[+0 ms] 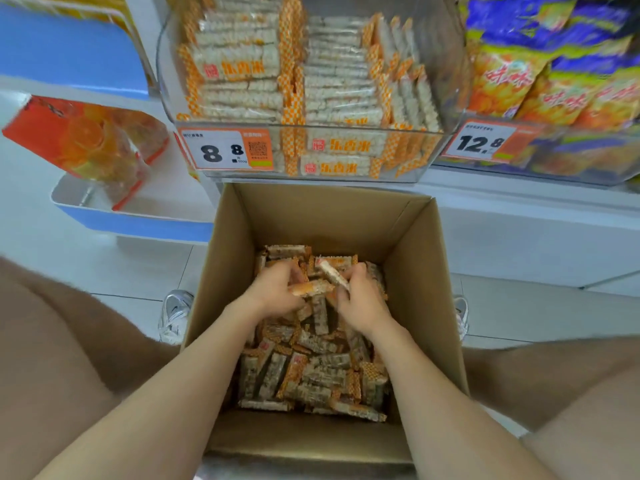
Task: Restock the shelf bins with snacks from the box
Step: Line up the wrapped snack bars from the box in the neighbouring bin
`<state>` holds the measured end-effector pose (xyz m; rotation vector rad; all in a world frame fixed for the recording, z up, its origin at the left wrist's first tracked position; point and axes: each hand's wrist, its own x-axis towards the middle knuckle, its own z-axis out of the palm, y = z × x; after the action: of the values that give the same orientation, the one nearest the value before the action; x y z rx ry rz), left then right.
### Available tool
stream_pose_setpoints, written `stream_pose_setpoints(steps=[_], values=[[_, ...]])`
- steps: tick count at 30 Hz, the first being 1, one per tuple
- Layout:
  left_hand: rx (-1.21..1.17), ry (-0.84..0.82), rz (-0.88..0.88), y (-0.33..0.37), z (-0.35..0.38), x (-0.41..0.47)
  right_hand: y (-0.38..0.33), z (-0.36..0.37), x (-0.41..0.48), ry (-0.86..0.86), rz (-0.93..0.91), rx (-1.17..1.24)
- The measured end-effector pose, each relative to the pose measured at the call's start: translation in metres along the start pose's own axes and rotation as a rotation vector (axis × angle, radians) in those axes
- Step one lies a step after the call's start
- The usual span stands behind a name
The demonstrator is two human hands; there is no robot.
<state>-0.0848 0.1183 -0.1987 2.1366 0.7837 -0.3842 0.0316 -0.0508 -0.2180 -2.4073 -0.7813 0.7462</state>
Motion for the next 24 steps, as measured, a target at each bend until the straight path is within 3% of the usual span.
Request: stream_pose_setpoints(steps=[4,13,20,24], values=[[-0.009,0.059,0.140,0.018,-0.036,-0.022,-0.031,-0.036,-0.014,0.028,-0.162,0.011],[-0.069,0.180,0.308,0.057,-0.115,-0.072,-0.088,-0.099,-0.043,0.040,-0.310,0.217],[-0.121,0.132,0.439,0.086,-0.155,-0.118,-0.134,-0.123,-0.076,0.095,-0.500,0.158],[-0.157,0.306,0.492,0.101,-0.174,-0.139,-0.160,-0.141,-0.087,0.117,-0.586,0.203]])
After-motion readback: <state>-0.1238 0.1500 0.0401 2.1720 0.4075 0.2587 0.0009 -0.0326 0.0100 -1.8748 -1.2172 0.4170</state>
